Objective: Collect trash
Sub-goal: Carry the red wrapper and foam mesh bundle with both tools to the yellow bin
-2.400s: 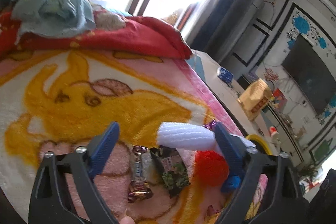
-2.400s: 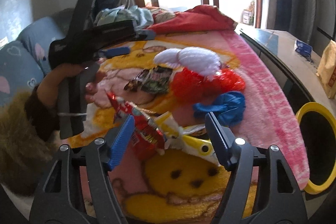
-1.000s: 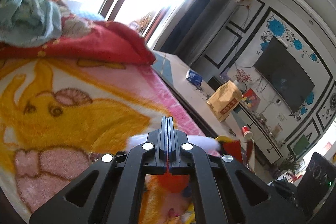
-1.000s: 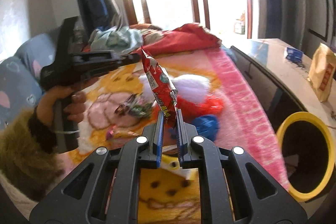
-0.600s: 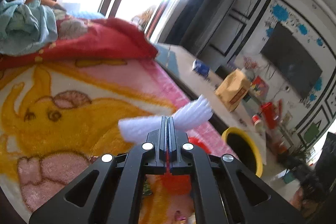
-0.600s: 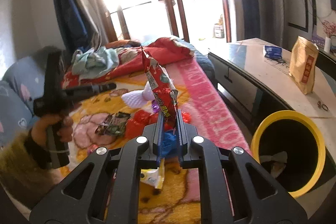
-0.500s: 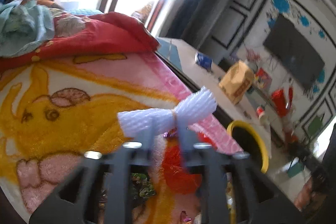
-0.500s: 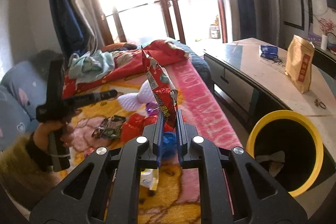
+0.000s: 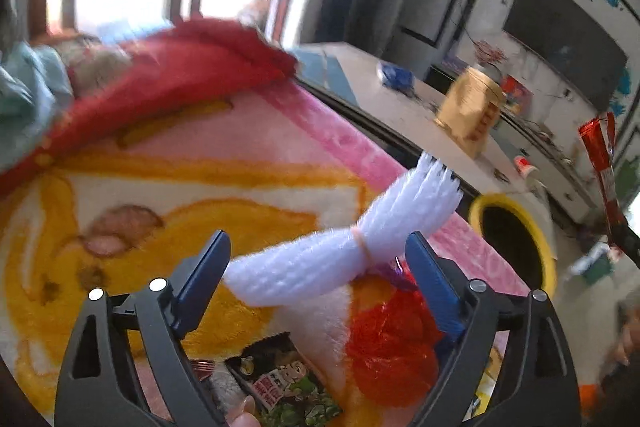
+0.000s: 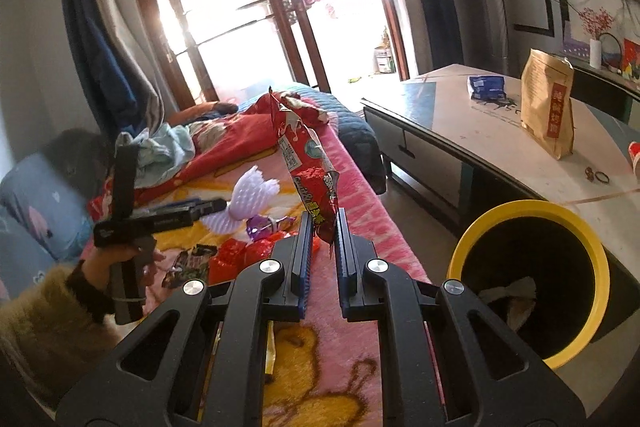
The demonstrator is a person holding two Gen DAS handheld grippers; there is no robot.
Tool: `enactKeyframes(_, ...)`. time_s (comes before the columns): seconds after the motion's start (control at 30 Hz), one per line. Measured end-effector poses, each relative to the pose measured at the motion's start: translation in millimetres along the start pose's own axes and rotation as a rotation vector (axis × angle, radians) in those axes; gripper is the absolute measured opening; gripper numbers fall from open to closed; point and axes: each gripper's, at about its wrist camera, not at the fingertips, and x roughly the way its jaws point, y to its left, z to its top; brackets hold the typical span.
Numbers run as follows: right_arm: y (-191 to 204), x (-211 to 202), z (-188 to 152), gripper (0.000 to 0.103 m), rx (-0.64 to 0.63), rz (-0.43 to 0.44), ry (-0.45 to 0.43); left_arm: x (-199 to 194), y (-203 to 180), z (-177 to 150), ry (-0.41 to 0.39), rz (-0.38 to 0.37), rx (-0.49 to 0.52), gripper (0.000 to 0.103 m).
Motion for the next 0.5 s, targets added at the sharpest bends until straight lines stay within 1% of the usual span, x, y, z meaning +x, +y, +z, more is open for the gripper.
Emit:
enactKeyframes(0.07,-4,-2,1,0.007,0.019,-0.005,-0.004,6,6,-3,0.021,-0.019,-0.015,0.084)
enactKeyframes(0.1,-7,-2,2,0.007,0.032,-0.006,-0.004,7,6,-5,0.025,-0.020,-0.012,0.075)
enactKeyframes(0.13,-10,-2,2,0.007,0.042,-0.006,-0.003,8,6,-6,0.027,-0.020,-0.003,0.054)
enactKeyframes(0.17,-12,-2,2,0.007,0.052,-0.008,-0.004,8,4,-8,0.025,-0.011,0.005,0.046)
enactKeyframes(0.2,-14,-2,2,0.007,0.063,-0.010,-0.003,8,3,-9,0.029,-0.005,0.012,0.030)
enactKeyframes(0.23,-17,-3,3,0.007,0.075,-0.011,-0.002,8,3,-11,0.039,-0.014,0.015,0.017)
enactKeyframes(0.3,-22,-3,3,0.007,0.097,-0.010,0.001,9,0,-16,0.054,-0.019,0.030,0.010)
enactKeyframes(0.33,-24,-3,3,0.007,0.103,-0.011,0.001,10,-3,-17,0.061,-0.013,0.051,0.004)
enactKeyframes(0.5,-30,-6,5,0.007,0.124,-0.014,-0.010,8,-27,-26,0.079,-0.004,0.145,0.002)
